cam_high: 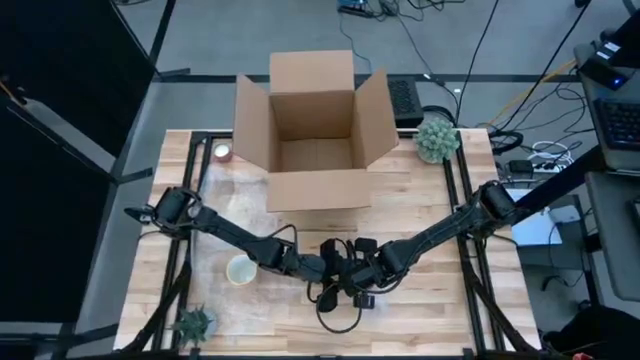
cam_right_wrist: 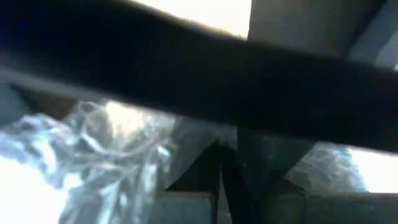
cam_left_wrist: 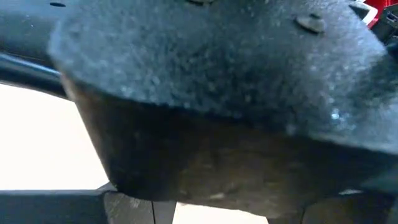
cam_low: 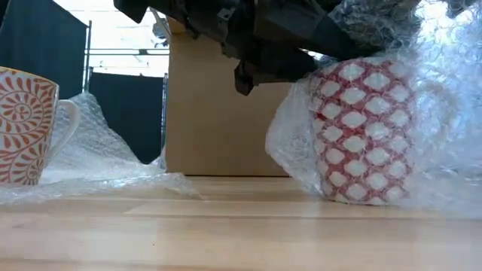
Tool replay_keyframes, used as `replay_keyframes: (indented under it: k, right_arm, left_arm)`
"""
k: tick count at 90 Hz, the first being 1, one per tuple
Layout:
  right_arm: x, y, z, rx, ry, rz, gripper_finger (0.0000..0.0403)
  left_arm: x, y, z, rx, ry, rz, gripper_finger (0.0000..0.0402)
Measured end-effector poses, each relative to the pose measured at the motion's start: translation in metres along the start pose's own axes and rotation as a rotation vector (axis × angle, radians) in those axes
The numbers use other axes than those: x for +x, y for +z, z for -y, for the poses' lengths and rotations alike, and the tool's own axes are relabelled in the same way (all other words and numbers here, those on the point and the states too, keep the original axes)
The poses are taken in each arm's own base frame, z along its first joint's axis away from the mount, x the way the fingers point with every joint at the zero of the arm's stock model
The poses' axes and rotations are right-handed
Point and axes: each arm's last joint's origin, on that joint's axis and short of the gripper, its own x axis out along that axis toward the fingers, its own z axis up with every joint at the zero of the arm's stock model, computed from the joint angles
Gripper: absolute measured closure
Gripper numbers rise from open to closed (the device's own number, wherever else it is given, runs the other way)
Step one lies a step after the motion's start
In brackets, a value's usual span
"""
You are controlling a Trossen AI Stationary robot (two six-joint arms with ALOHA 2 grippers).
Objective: Wrap mug
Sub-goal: Wrap the red mug with the bubble wrap
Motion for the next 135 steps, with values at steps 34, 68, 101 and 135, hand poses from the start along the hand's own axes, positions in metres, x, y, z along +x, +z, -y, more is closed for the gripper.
replay_keyframes:
  k: [34, 68, 101, 135]
  right_arm:
    - [-0.066, -0.006, 0.008, -0.010, 0.049, 0.130, 0.0403]
    - [-0.067, 0.000, 0.019, 0.026, -0.062, 0.182, 0.0403]
    - [-0.014, -0.001, 0.003, -0.012, -0.067, 0.037, 0.0403]
    - [-0.006, 0.000, 0.001, -0.031, -0.037, 0.022, 0.0403]
  left_arm:
    - [0.000, 0.000, -0.001, 0.001, 0.005, -0.006, 0.0231]
    - [0.000, 0.000, 0.000, 0.000, 0.005, -0.005, 0.0231]
    - [0.000, 0.000, 0.000, 0.003, 0.001, 0.002, 0.0231]
    - [0.000, 0.000, 0.000, 0.000, -0.001, 0.001, 0.0231]
